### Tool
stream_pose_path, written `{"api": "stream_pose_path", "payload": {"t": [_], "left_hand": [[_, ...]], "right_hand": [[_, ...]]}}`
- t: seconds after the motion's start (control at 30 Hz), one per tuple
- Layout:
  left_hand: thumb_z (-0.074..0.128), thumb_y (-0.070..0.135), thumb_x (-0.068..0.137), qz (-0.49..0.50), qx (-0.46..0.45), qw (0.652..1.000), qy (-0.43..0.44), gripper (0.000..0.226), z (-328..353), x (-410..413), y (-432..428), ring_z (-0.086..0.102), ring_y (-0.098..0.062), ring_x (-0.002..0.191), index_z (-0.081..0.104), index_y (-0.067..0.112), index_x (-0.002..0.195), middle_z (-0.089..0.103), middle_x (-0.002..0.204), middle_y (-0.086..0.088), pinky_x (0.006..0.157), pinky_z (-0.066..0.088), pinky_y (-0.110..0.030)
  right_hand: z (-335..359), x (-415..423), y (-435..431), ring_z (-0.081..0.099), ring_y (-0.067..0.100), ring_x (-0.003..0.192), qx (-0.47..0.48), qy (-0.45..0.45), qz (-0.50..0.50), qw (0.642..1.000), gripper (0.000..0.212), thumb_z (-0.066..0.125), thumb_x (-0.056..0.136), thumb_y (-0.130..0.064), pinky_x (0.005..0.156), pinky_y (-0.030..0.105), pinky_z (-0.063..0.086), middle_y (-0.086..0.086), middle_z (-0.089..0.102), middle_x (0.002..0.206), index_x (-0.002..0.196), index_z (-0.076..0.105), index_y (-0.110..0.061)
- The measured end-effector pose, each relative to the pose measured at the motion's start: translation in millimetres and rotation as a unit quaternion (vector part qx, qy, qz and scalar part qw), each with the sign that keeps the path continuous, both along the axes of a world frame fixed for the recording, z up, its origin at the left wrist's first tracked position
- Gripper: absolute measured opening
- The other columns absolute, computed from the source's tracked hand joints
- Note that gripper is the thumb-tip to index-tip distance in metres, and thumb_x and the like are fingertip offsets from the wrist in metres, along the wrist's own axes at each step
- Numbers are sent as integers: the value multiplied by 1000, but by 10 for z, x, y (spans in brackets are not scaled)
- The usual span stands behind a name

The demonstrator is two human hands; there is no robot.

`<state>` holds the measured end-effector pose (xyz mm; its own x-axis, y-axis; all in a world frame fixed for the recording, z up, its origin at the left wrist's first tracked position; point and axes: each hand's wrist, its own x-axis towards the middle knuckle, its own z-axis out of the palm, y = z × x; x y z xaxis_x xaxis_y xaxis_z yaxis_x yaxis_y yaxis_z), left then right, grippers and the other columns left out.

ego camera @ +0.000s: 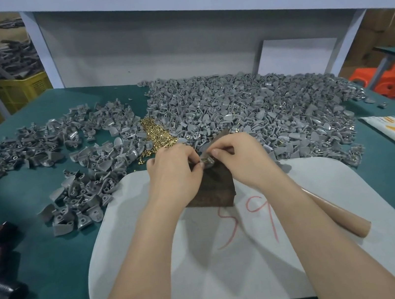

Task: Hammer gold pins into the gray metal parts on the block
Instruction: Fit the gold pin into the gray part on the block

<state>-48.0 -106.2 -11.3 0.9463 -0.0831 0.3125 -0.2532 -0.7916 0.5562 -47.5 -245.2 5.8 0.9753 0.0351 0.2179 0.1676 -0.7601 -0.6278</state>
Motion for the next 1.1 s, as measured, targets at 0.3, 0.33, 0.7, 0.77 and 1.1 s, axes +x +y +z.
{"api": "stream_pose_path", "payload": {"t": [0.3, 0.33, 0.7, 0.77, 1.1], "left_hand": [[60, 26, 88, -3, -7, 1000, 2, 11, -7, 6, -3, 46, -23, 107, 55, 30, 79, 61, 98, 8, 88, 27, -35], [60, 26, 88, -2, -6, 1000, 2, 11, -8, 7, -4, 46, -23, 107, 55, 30, 79, 60, 98, 9, 88, 27, -35], [60, 26, 88, -2, -4, 1000, 0, 13, -12, 5, -9, 46, -23, 106, 53, 31, 77, 59, 95, 9, 87, 29, -35], [60, 27, 88, -1, -3, 1000, -1, 13, -12, 6, -10, 46, -23, 106, 53, 31, 78, 60, 97, 8, 87, 29, -36], [61, 28, 88, -3, -3, 1000, -5, 14, -11, -4, -7, 47, -24, 107, 52, 31, 78, 60, 98, 8, 89, 30, -36]], "right_hand": [[-125, -24, 35, 60, 16, 88, -7, -62, 27, 998, 14, 64, 85, -11, 87, 37, 48, 3, 61, 96, 96, 71, -16], [-131, -19, 38, 59, 18, 88, -14, -68, 28, 997, 13, 64, 85, -11, 86, 39, 47, 4, 60, 96, 95, 72, -15], [-192, -1, 49, 54, 15, 85, -14, -84, 13, 996, 6, 65, 84, -11, 81, 32, 43, 1, 59, 89, 87, 70, -12], [-192, -5, 49, 53, 12, 82, 1, -82, 12, 997, 5, 65, 83, -10, 79, 28, 42, -1, 58, 87, 85, 70, -12], [-181, 17, 47, 55, 9, 79, 41, -46, 1, 998, 9, 66, 84, -11, 74, 19, 41, -7, 60, 82, 79, 67, -18]]}}
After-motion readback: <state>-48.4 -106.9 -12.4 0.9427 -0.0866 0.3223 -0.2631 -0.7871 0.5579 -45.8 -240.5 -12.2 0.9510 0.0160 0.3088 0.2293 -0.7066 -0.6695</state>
